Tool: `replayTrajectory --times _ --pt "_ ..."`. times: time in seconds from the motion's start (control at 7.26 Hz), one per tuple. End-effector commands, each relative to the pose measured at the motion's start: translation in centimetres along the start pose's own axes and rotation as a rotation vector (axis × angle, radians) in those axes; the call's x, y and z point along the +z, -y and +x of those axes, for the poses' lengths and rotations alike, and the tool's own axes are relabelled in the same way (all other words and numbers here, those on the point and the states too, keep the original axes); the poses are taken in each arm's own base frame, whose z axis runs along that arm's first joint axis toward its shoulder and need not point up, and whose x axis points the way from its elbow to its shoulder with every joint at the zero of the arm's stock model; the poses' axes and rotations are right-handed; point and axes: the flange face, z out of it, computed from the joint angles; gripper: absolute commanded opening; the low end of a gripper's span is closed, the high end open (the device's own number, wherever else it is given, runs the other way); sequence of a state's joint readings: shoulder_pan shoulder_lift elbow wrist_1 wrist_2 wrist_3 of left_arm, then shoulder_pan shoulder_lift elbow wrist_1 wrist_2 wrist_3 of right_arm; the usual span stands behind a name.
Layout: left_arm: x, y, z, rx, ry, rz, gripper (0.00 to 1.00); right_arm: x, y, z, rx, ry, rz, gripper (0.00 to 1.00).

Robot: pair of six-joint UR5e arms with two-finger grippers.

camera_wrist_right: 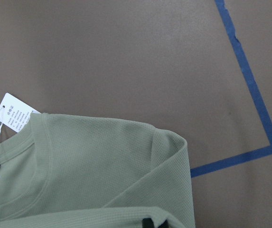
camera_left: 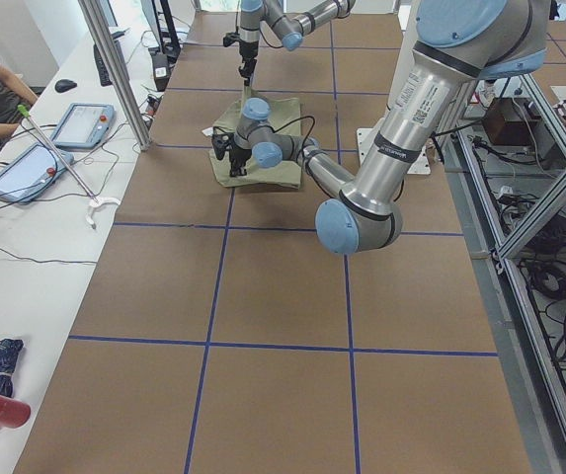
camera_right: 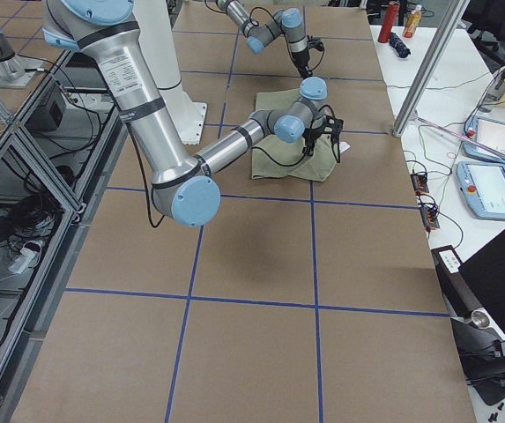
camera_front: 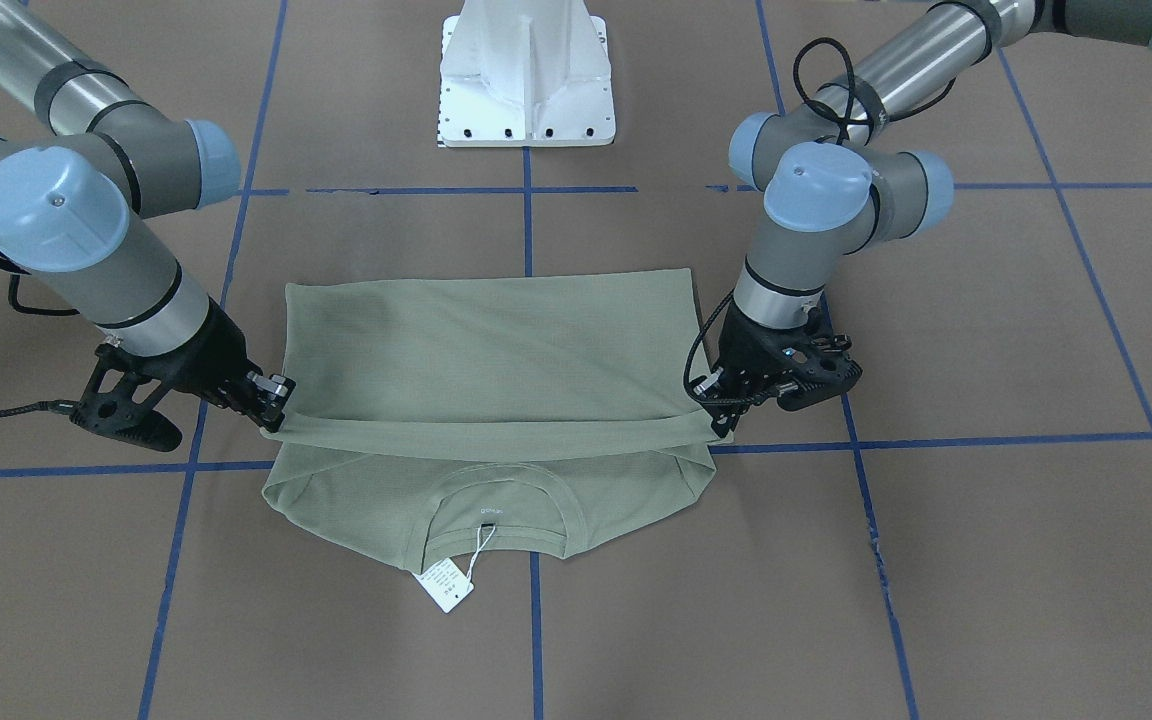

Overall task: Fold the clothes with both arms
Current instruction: 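Lower the hem onto the collar and open both grippers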

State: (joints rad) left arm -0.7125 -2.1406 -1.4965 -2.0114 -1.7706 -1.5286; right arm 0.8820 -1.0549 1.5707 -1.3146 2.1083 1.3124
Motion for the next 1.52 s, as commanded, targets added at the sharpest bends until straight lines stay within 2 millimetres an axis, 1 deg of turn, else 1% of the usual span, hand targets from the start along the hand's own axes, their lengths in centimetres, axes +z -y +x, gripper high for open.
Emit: replayTrajectory --times 0.0,0.14,0.28,0.41,0.55,0.69,0.83,0.96,1.24,1.38 --pt "0.3 0.2 0.6 -0.002 -0.006 0.001 0.0 1.5 1.4 -0.9 0.012 -0.027 0.014 0.0" --pt "0.3 0.2 0.9 -0.001 -0.007 0.003 0.0 1.9 1.7 -0.6 0.018 -0.039 0.022 0.0" --pt "0.5 0.3 0.7 0.0 -0.001 0.004 0.0 2.1 1.7 -0.5 0.02 -0.043 0.021 0.0" --pt "0.5 0.7 0.6 -0.004 0.001 0.009 0.0 2.0 1.7 -0.5 0.019 -0.042 0.021 0.0" --pt "0.6 0.7 0.5 -0.004 0.004 0.009 0.0 1.8 2.2 -0.2 0.025 -0.043 0.028 0.0" --pt "1.2 0.7 0.1 -0.006 0.016 0.007 0.0 1.6 2.9 0.1 0.035 -0.046 0.036 0.0" --pt "1.2 0.7 0.1 -0.006 0.017 0.007 0.0 1.7 3.1 0.2 0.038 -0.05 0.039 0.0" --pt "1.2 0.7 0.2 -0.004 0.015 0.007 0.0 1.7 3.1 0.2 0.038 -0.051 0.042 0.0" --pt "0.8 0.7 1.1 -0.003 0.005 0.008 0.0 1.8 2.9 0.0 0.036 -0.05 0.039 0.0" --pt "0.7 0.6 1.3 -0.003 0.002 0.008 0.0 1.7 2.6 -0.3 0.03 -0.044 0.037 0.0"
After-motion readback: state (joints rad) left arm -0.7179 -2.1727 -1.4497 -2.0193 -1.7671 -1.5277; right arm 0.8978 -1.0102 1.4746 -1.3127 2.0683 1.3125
